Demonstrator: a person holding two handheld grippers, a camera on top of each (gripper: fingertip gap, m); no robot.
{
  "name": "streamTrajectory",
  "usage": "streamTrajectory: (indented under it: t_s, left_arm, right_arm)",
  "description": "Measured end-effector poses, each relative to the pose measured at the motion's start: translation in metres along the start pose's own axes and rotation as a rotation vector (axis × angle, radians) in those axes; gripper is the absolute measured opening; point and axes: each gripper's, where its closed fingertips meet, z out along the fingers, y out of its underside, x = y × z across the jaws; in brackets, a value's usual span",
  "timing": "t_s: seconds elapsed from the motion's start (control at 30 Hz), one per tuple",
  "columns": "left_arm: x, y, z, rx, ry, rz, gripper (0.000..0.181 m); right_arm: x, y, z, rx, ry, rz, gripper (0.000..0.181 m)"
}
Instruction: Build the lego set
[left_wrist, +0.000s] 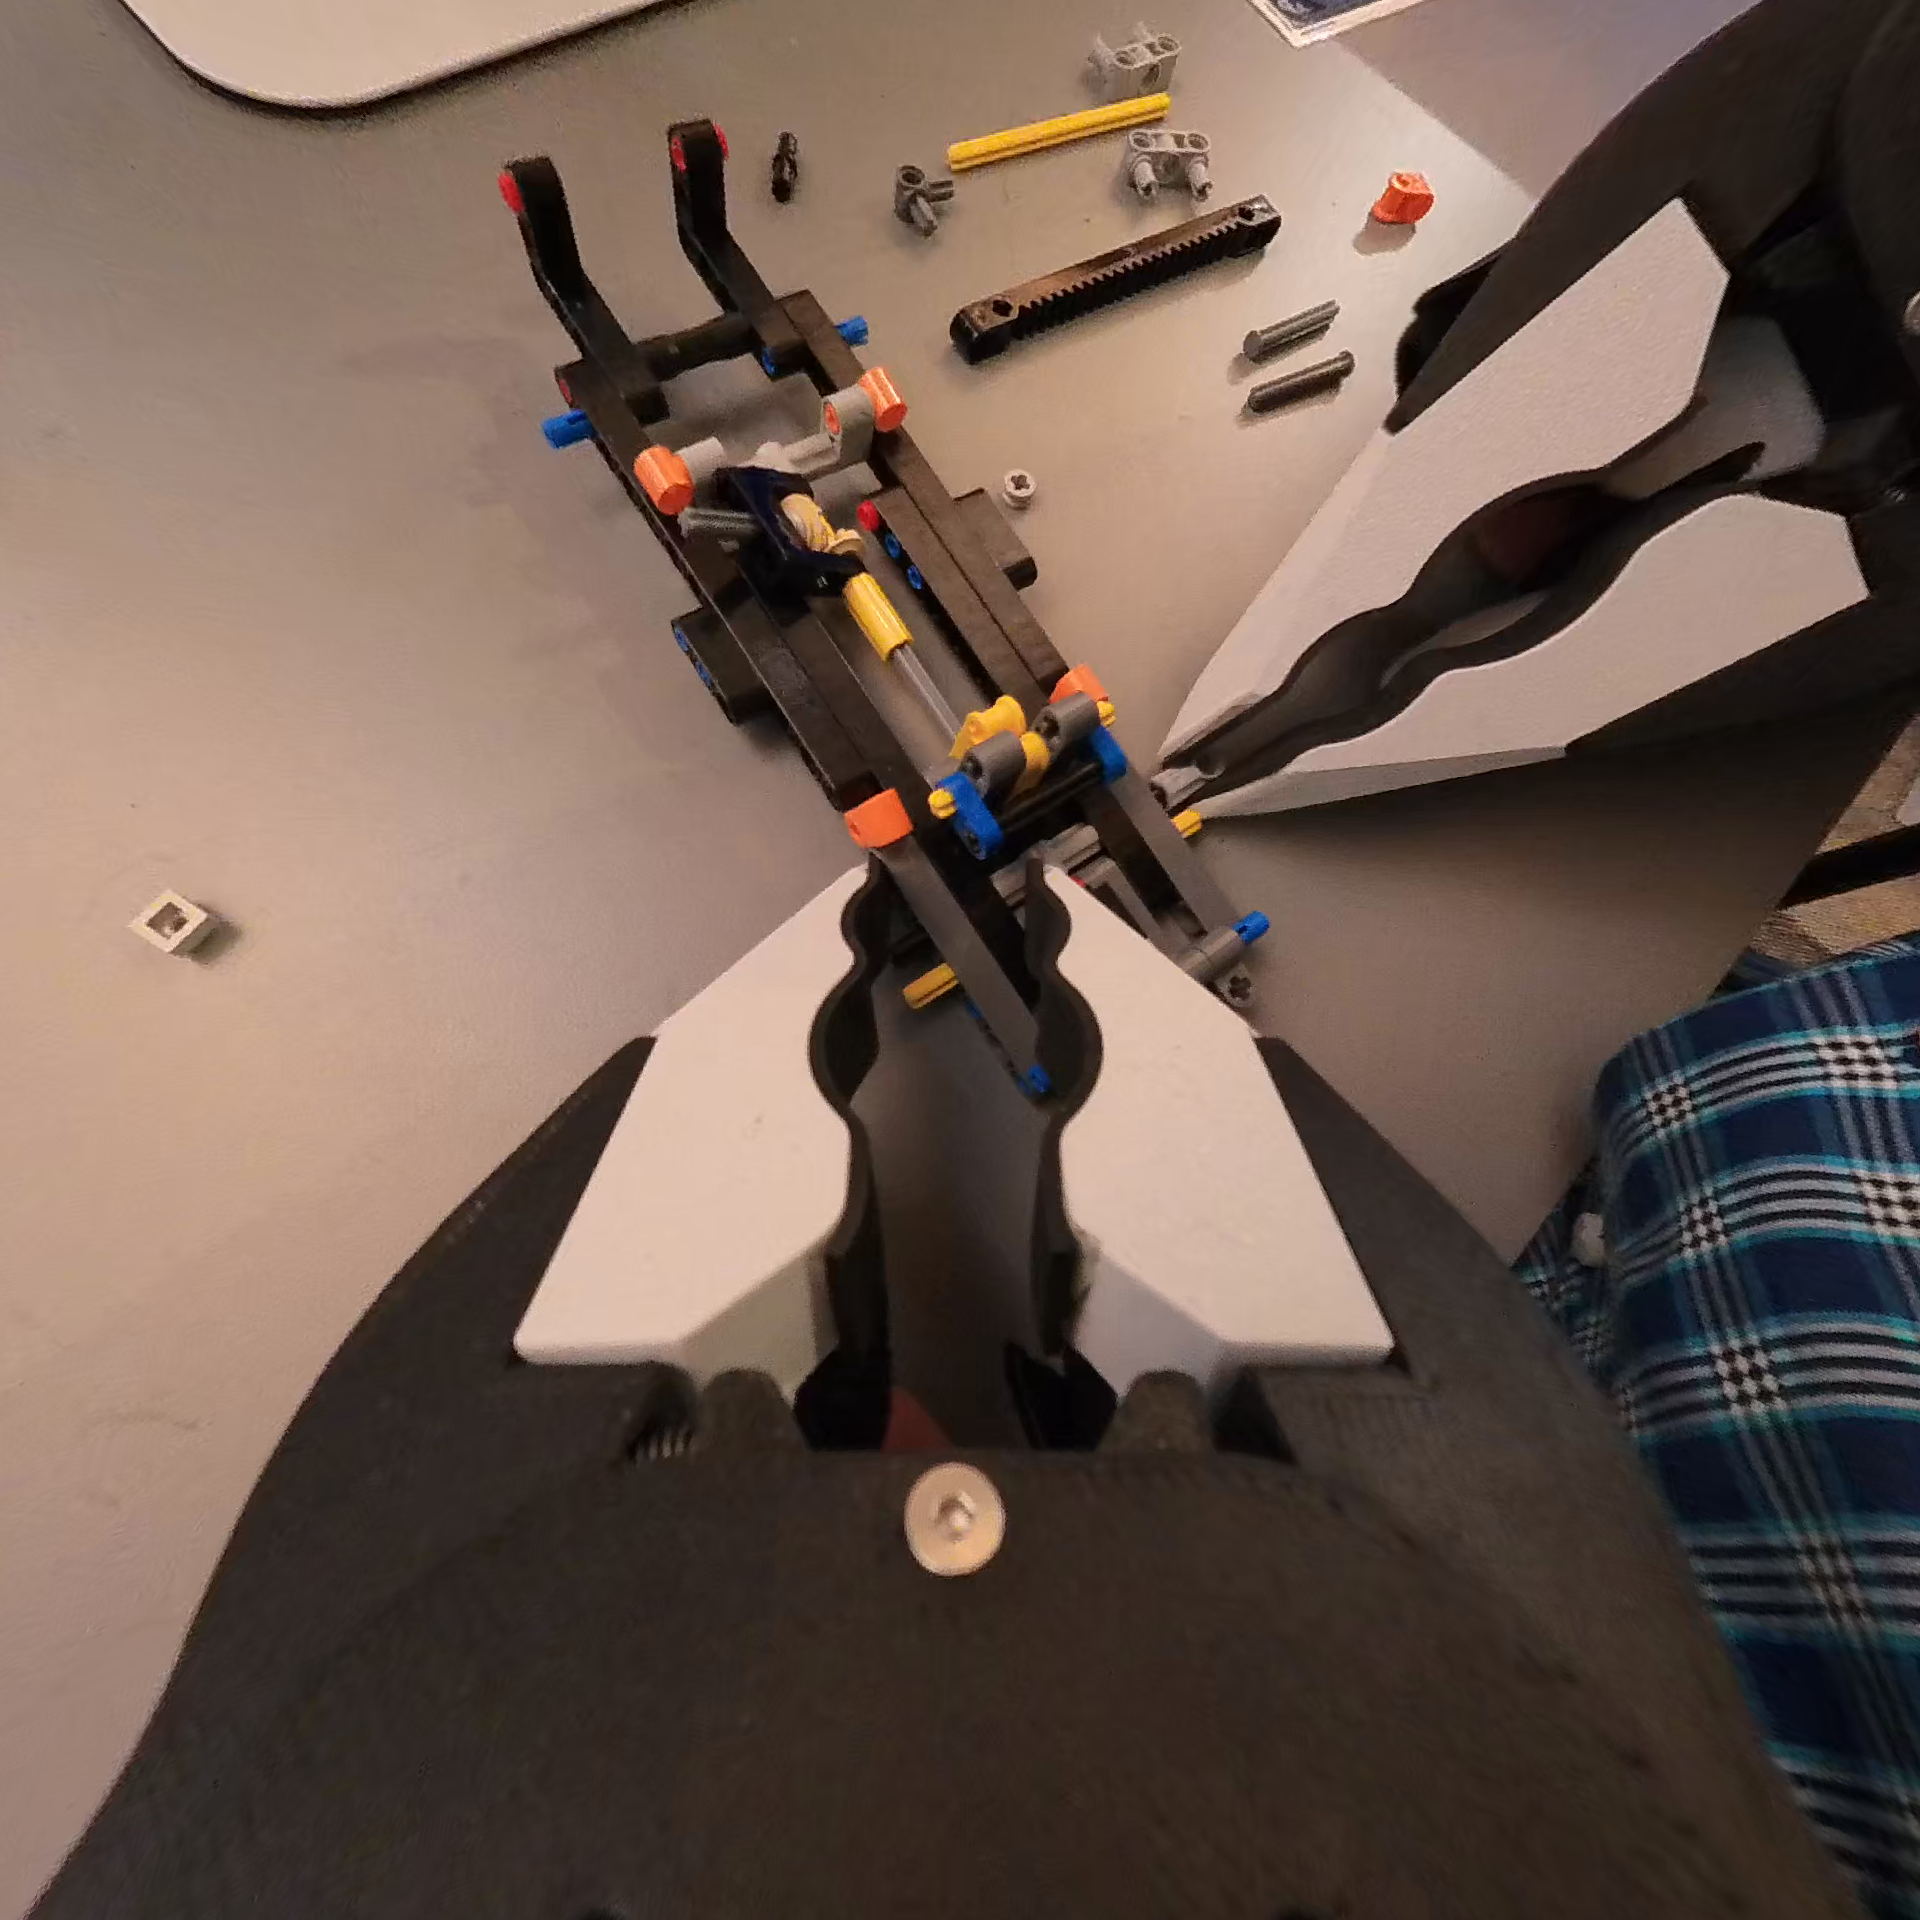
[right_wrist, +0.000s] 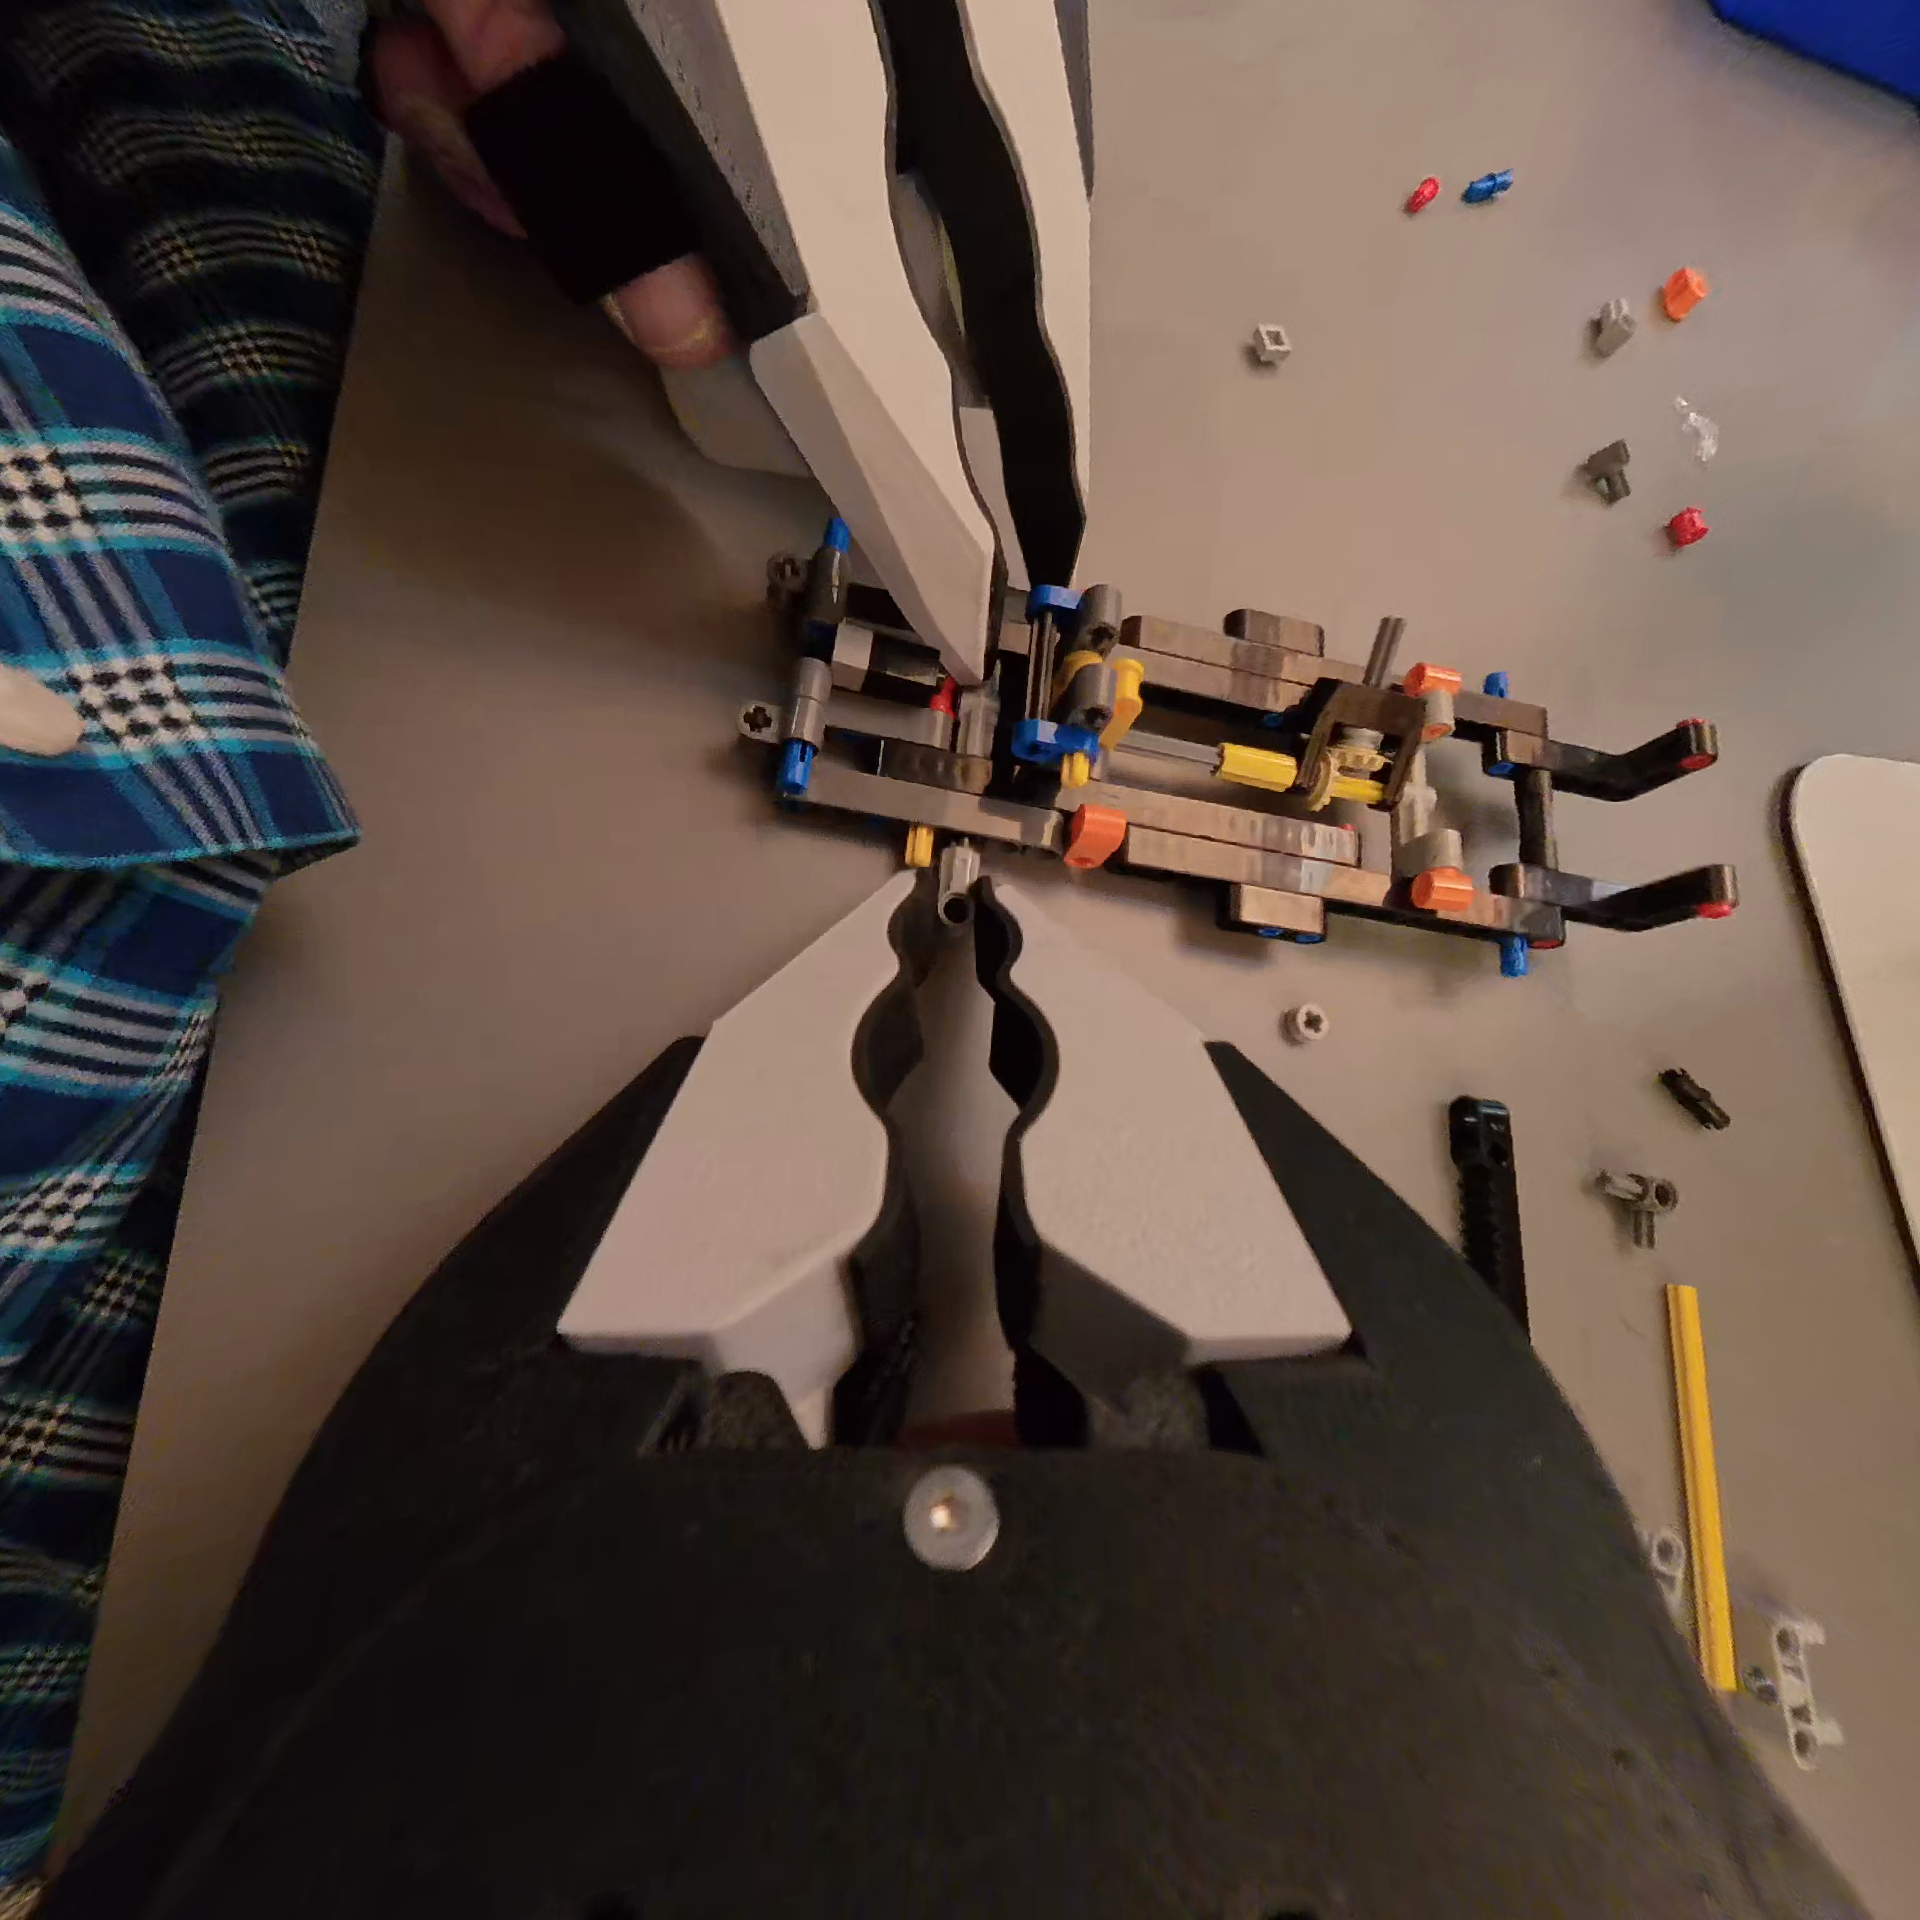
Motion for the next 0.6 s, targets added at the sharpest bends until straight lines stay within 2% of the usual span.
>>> streamTrajectory:
  t_s: [0.4,0.5,0.53,0.6]
  left_arm:
    - [-0.002,0.000,-0.001,0.004,-0.010,-0.004,0.024]
    - [0.000,0.000,0.001,-0.005,0.005,0.004,0.024]
    - [0.000,0.000,0.001,-0.005,0.006,0.003,0.024]
    - [0.001,0.000,0.001,-0.007,0.016,-0.005,0.024]
  right_arm:
    - [0.000,-0.002,0.003,-0.025,-0.103,0.045,0.005]
    - [0.003,0.002,-0.005,-0.004,-0.114,0.088,0.018]
    - [0.002,0.006,-0.007,-0.011,-0.120,0.093,0.017]
    - [0.000,0.006,-0.008,-0.004,-0.118,0.082,0.005]
